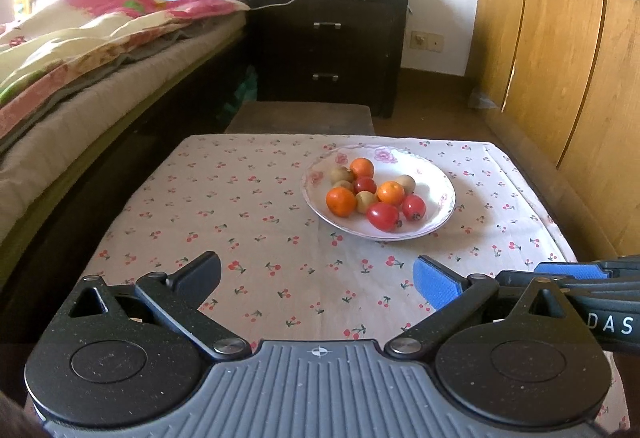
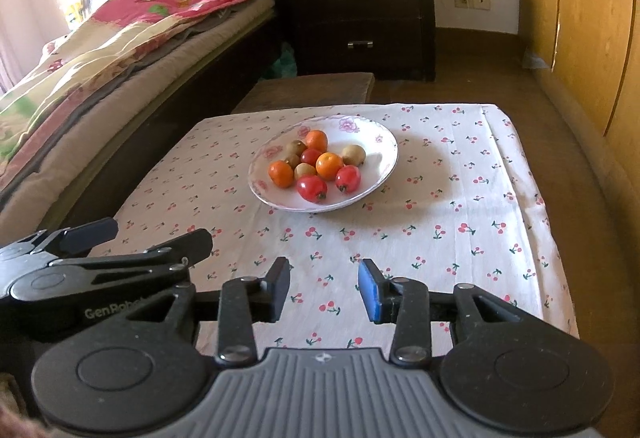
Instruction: Organize fruits
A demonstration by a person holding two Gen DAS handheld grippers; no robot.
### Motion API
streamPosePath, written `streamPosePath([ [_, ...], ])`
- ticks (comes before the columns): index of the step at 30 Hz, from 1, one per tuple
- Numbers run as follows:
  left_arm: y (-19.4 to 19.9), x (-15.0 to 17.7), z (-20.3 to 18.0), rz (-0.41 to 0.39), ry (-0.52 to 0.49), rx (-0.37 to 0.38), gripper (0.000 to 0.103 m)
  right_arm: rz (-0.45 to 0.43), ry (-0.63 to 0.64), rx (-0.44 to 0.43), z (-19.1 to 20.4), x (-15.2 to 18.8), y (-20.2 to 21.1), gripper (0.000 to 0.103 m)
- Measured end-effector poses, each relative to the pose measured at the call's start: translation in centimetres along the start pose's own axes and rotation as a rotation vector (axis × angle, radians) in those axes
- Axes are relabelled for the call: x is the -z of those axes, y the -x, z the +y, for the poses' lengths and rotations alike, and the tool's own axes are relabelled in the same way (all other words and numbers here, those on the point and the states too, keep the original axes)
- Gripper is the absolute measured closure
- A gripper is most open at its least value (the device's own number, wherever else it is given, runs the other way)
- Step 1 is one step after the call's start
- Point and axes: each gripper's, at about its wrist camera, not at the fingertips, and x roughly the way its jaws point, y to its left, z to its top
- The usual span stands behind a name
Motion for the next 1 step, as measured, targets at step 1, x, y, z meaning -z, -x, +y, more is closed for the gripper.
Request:
streamPosePath([
  [1,0.08,0.05,-0.03,-0.004,-0.001,-0.006,0.000,0.000,0.000,-0.002,0.06,0.05,0.02,0.060],
])
